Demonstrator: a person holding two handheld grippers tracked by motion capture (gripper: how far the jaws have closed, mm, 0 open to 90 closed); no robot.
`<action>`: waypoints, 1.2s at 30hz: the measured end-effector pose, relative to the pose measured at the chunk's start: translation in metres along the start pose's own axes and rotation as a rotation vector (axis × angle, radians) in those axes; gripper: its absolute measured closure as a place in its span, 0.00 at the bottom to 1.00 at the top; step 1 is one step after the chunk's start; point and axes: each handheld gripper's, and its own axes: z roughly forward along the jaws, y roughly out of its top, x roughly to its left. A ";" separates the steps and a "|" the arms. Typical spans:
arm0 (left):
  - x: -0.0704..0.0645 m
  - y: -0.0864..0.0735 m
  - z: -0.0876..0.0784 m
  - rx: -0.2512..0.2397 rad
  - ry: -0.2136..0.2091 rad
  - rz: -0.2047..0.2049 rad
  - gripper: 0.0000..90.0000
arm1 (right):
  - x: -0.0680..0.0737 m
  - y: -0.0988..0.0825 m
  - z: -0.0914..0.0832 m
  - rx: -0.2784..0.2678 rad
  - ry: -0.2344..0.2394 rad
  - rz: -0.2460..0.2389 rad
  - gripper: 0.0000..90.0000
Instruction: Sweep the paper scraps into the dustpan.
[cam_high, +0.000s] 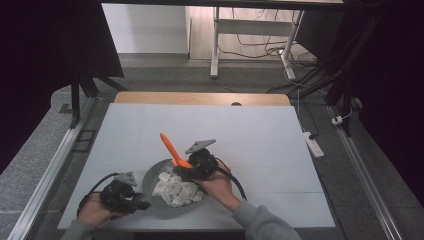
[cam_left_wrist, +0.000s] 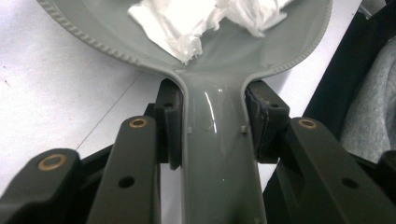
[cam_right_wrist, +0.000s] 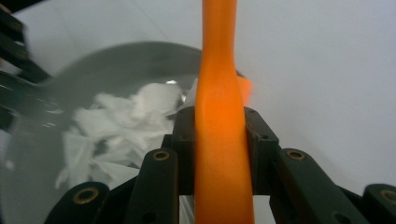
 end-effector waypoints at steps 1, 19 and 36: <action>0.000 0.000 0.000 -0.001 0.000 -0.001 0.68 | 0.005 0.003 0.002 -0.006 0.007 -0.010 0.78; 0.005 -0.006 0.002 -0.018 -0.014 -0.008 0.68 | -0.004 0.021 -0.023 -0.160 0.002 -0.004 0.78; 0.005 -0.007 -0.003 -0.020 0.008 -0.020 0.68 | -0.040 0.013 -0.018 -0.117 -0.103 0.026 0.78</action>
